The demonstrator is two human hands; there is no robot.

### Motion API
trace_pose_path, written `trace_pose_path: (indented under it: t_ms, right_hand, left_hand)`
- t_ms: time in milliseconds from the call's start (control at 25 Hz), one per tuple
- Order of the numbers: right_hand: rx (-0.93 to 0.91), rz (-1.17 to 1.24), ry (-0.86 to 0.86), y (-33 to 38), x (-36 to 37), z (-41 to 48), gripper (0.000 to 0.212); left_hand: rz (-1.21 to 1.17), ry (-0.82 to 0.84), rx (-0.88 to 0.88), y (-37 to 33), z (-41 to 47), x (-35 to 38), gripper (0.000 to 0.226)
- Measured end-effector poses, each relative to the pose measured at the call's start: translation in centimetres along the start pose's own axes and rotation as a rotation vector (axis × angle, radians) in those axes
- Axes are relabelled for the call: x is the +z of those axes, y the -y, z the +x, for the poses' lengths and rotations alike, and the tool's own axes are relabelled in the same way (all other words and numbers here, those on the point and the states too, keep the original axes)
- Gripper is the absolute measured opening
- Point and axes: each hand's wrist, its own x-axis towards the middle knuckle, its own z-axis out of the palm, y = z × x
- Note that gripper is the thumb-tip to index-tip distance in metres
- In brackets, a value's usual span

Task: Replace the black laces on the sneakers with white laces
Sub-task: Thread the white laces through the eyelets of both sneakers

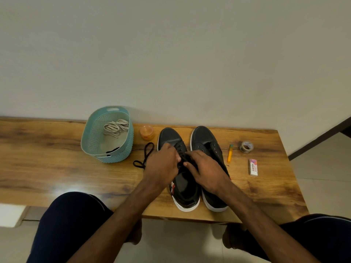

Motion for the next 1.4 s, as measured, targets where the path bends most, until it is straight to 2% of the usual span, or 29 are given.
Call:
trace_pose_path:
  t_ms: [160,280,400,600,640,720,800,880,960,1000,1080,1240,1400]
  right_hand:
    - [0.003,-0.009,-0.028,0.4,0.2,-0.1,0.04]
    - [0.026,-0.02,-0.096,0.6,0.6,-0.1,0.027]
    - [0.068,-0.001,-0.144,0.6,1.1,-0.2,0.021]
    - [0.103,0.165,-0.209,0.6,1.6,0.0,0.018]
    - [0.115,0.195,-0.209,0.6,1.5,0.0,0.02]
    - [0.114,0.213,-0.197,0.5,1.1,0.1,0.027]
    - [0.042,0.228,-0.148,0.5,0.7,0.3,0.037]
    - [-0.073,0.147,-0.06,0.8,0.4,0.4,0.041]
    - [-0.166,0.001,0.0,0.8,0.2,0.7,0.04]
    - [-0.178,-0.067,0.005,0.7,0.1,0.7,0.04]
    - [-0.143,-0.093,-0.017,0.5,0.1,0.7,0.039]
    - [0.012,0.196,0.016,0.9,-0.1,0.9,0.041]
    - [-0.008,0.011,0.048,0.8,0.3,0.7,0.023]
  left_hand:
    - [0.068,-0.007,-0.134,4.0,0.7,-2.9,0.008]
    - [-0.062,0.109,-0.005,2.6,0.3,-2.4,0.017]
    - [0.022,0.136,0.095,0.6,0.2,-0.7,0.023]
    - [-0.087,0.126,-0.018,0.6,0.4,-1.5,0.01]
    - [-0.044,0.128,-0.068,1.1,0.5,-2.1,0.009]
    - [0.199,0.178,-0.16,3.0,0.7,-3.6,0.019]
    - [0.369,0.28,-0.219,4.9,0.7,-4.0,0.05]
    - [0.16,0.346,-0.112,5.0,0.8,-3.2,0.077]
    - [-0.121,0.369,0.026,3.4,0.8,-1.6,0.081]
    - [-0.165,0.35,0.053,2.7,0.9,-0.7,0.079]
    - [-0.14,0.273,0.036,2.1,1.1,0.3,0.072]
    - [-0.095,0.229,0.014,2.0,0.8,0.7,0.068]
    - [-0.018,0.164,-0.009,2.0,0.8,0.0,0.07]
